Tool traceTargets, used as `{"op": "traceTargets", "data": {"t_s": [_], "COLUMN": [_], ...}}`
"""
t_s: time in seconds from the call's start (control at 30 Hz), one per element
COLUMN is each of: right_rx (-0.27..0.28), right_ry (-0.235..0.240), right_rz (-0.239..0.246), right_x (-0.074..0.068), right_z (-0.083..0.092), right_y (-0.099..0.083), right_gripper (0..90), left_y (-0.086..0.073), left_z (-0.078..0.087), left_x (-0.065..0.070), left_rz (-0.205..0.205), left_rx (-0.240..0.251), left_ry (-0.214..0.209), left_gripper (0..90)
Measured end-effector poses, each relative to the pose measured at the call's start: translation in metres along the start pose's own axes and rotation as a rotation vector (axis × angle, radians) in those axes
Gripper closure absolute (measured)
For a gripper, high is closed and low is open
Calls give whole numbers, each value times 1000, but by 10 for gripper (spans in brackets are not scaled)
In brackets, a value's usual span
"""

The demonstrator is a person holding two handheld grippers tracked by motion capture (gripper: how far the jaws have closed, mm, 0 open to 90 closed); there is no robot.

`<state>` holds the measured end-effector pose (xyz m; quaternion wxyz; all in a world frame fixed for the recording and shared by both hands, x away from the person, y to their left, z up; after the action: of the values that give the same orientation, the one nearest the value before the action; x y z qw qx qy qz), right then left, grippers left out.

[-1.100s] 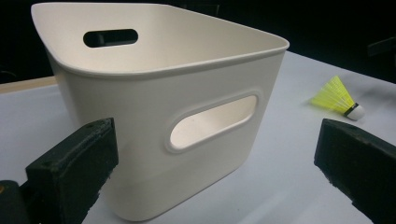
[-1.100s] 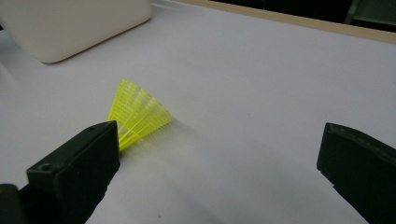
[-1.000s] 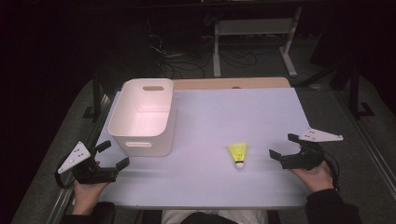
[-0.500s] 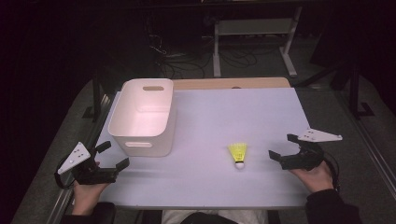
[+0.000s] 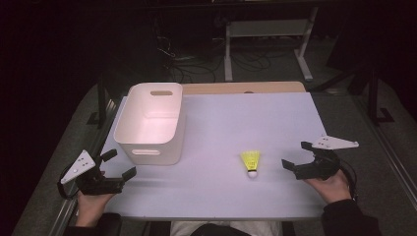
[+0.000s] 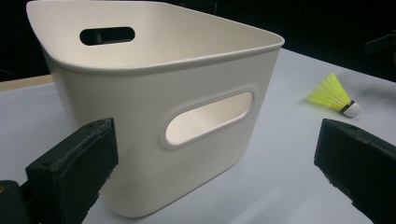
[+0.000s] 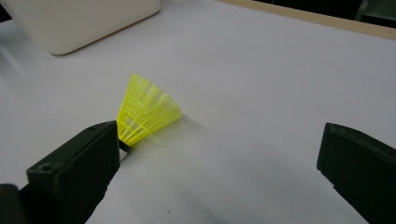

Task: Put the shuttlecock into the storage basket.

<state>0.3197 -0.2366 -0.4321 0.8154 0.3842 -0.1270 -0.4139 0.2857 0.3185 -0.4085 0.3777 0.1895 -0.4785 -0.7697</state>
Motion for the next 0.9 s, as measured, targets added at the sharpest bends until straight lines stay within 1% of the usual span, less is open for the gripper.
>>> {"op": "traceTargets", "data": {"t_s": [0.17,0.43,0.47,0.6,0.9], "right_rx": [-10,-19,-31,-44,-63], "right_ry": [1,-2,-4,-3,2], "right_rz": [6,1,8,18,41], "right_x": [-1,-1,-2,-4,-9], "right_z": [0,1,2,2,2], "right_y": [1,2,3,4,9], "right_gripper": [0,0,0,0,0], "left_y": [0,0,0,0,-1], "left_z": [0,1,1,2,1], "left_x": [1,1,1,1,1], "left_rz": [-2,-2,-1,1,-4], "left_rx": [-2,0,3,6,-1], "left_ry": [-4,-8,-6,-6,-7], "left_gripper": [0,0,0,0,0]}}
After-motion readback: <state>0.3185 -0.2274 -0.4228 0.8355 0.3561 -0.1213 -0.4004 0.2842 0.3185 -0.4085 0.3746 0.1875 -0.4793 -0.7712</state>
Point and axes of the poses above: each handheld gripper's, and its own axes: z roughly backward along the jaws, y roughly out of its top, x roughly to its right, the point moved 5 cm from there along -z, roughly forward along the jaws, and after that the axes turned 12 degrees about -x, right-handed, at the moved point
